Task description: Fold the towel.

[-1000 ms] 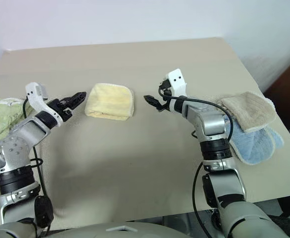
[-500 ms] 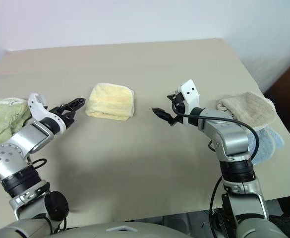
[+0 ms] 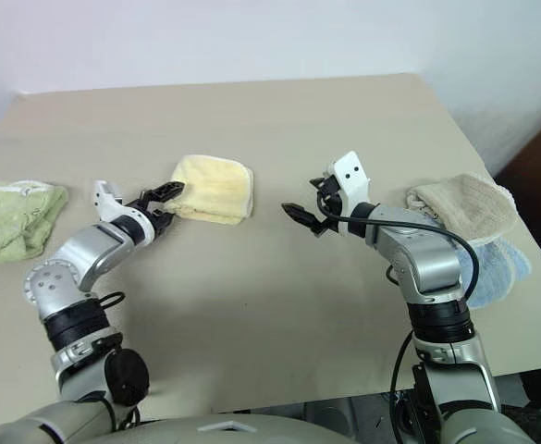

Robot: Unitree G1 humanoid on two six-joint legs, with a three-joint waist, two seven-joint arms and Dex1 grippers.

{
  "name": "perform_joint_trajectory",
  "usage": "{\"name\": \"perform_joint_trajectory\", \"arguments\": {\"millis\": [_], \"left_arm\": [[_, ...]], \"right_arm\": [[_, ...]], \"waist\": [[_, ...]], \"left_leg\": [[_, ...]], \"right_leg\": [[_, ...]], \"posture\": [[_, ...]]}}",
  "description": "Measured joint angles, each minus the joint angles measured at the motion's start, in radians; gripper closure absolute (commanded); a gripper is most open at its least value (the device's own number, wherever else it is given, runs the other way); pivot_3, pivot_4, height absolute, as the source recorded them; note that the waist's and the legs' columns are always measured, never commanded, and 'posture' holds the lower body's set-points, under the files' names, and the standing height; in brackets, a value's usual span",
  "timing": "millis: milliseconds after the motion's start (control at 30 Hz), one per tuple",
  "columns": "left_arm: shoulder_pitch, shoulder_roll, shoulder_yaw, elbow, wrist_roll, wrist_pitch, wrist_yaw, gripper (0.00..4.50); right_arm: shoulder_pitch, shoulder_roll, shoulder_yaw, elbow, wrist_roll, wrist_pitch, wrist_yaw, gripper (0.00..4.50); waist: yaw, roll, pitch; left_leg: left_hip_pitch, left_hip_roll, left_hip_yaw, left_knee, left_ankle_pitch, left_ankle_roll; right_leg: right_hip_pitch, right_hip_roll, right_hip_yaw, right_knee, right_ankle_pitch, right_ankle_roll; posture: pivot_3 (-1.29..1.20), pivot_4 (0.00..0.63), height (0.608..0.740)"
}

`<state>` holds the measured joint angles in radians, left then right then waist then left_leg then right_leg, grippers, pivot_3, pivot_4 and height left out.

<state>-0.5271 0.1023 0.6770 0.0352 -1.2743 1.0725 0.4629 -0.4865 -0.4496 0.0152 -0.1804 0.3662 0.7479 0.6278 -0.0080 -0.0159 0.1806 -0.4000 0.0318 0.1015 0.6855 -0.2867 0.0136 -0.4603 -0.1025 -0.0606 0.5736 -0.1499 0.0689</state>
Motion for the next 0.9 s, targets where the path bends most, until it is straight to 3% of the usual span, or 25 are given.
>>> {"name": "perform_joint_trajectory", "arguments": {"millis": [100,200,600,733,900], "left_arm": [[0.000,-0.006,-0.019,0.007,0.000,-0.028,-0.002,0.03],[-0.005,-0.009,-0.035,0.028,0.000,-0.056,-0.007,0.62],[-0.003,-0.025,-0.080,0.060,0.000,-0.119,-0.028,4.48],[0.000,-0.024,-0.085,0.060,0.000,-0.139,-0.036,4.48],[-0.058,0.015,-0.024,0.027,0.024,-0.351,-0.076,4.48]], "right_arm": [[0.000,-0.001,0.000,-0.006,0.000,0.000,-0.004,0.00],[0.000,-0.001,0.000,-0.014,0.000,-0.001,-0.006,0.00],[0.002,-0.001,0.000,-0.016,0.000,-0.013,-0.014,0.00],[0.002,-0.001,0.000,-0.016,0.000,-0.016,-0.014,0.00],[0.002,-0.001,0.002,-0.014,-0.001,-0.021,-0.014,0.00]], "waist": [[0.003,0.000,0.000],[0.010,0.000,0.000],[0.019,0.000,0.000],[0.019,0.000,0.000],[0.014,-0.002,0.001]], "left_leg": [[0.000,0.000,0.000,0.000,0.000,0.000],[0.000,0.000,0.000,0.000,0.000,0.000],[-0.006,0.000,-0.001,0.000,-0.001,0.002],[-0.006,0.000,-0.001,0.000,-0.001,0.002],[-0.006,0.001,-0.001,0.000,-0.001,0.002]], "right_leg": [[0.000,0.000,0.000,0.000,0.000,0.000],[0.001,0.000,0.000,-0.002,0.000,0.000],[0.000,0.000,-0.002,-0.010,0.001,0.000],[0.000,0.001,-0.002,-0.010,0.000,0.000],[-0.001,0.002,-0.002,-0.010,0.001,0.000]], "posture": [[0.00,0.150,0.728],[0.00,0.150,0.728],[0.00,0.150,0.728],[0.00,0.150,0.728],[0.00,0.150,0.728]]}}
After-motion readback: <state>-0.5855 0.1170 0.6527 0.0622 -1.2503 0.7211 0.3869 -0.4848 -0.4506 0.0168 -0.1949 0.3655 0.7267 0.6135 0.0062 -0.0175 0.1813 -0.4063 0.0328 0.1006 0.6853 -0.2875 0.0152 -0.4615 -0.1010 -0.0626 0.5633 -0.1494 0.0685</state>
